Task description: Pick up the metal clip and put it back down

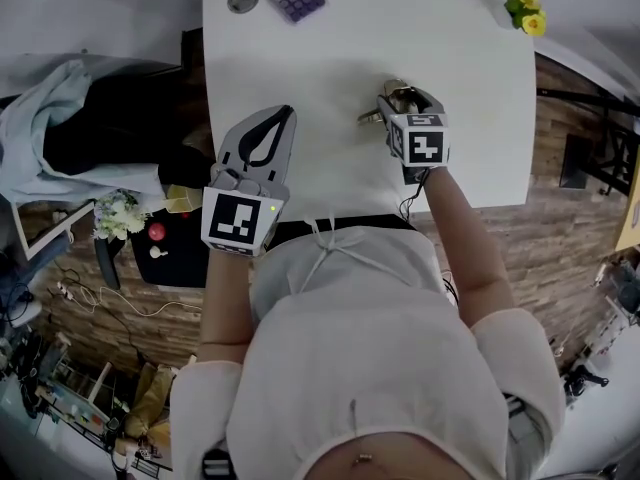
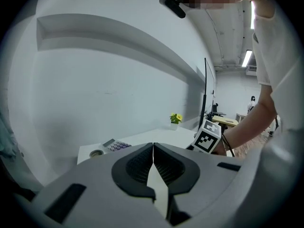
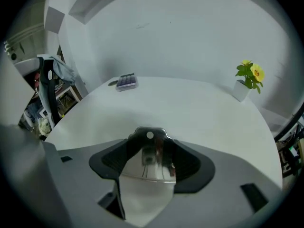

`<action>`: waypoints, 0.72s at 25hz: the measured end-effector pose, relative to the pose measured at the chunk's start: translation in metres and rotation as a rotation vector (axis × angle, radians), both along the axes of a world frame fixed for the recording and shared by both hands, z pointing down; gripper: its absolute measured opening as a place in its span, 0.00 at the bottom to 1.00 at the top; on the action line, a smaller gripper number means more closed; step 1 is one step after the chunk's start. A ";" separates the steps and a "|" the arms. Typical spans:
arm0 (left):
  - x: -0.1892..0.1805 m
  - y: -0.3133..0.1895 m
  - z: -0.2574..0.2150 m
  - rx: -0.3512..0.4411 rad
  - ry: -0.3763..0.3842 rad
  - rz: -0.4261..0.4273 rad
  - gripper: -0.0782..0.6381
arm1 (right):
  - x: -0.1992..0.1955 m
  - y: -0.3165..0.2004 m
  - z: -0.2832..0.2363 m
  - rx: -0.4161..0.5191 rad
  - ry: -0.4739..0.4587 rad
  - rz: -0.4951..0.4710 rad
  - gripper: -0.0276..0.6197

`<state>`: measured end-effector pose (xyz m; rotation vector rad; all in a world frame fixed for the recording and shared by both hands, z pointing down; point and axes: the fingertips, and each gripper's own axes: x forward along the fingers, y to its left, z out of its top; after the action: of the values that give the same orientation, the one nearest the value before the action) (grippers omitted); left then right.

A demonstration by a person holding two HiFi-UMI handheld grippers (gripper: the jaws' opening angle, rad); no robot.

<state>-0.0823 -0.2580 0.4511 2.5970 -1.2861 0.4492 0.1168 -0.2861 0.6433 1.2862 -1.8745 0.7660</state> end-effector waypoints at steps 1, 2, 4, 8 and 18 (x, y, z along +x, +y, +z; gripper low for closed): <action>0.001 0.001 0.002 -0.019 -0.007 0.000 0.14 | 0.000 -0.001 0.002 -0.003 0.004 -0.001 0.50; 0.001 0.002 0.004 -0.038 -0.015 0.000 0.14 | -0.001 -0.002 0.003 -0.003 0.006 0.000 0.50; 0.001 0.001 0.005 -0.028 -0.018 0.002 0.14 | -0.002 -0.003 0.004 -0.002 -0.001 0.005 0.50; -0.001 0.000 0.004 -0.025 -0.017 -0.005 0.14 | -0.004 -0.004 0.005 -0.013 -0.014 0.006 0.50; 0.000 -0.002 -0.016 0.045 -0.012 0.000 0.14 | -0.007 -0.006 -0.028 0.017 -0.111 0.076 0.59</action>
<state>-0.0825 -0.2598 0.4352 2.6353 -1.3148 0.4421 0.1098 -0.2916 0.6158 1.3572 -1.9324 0.8791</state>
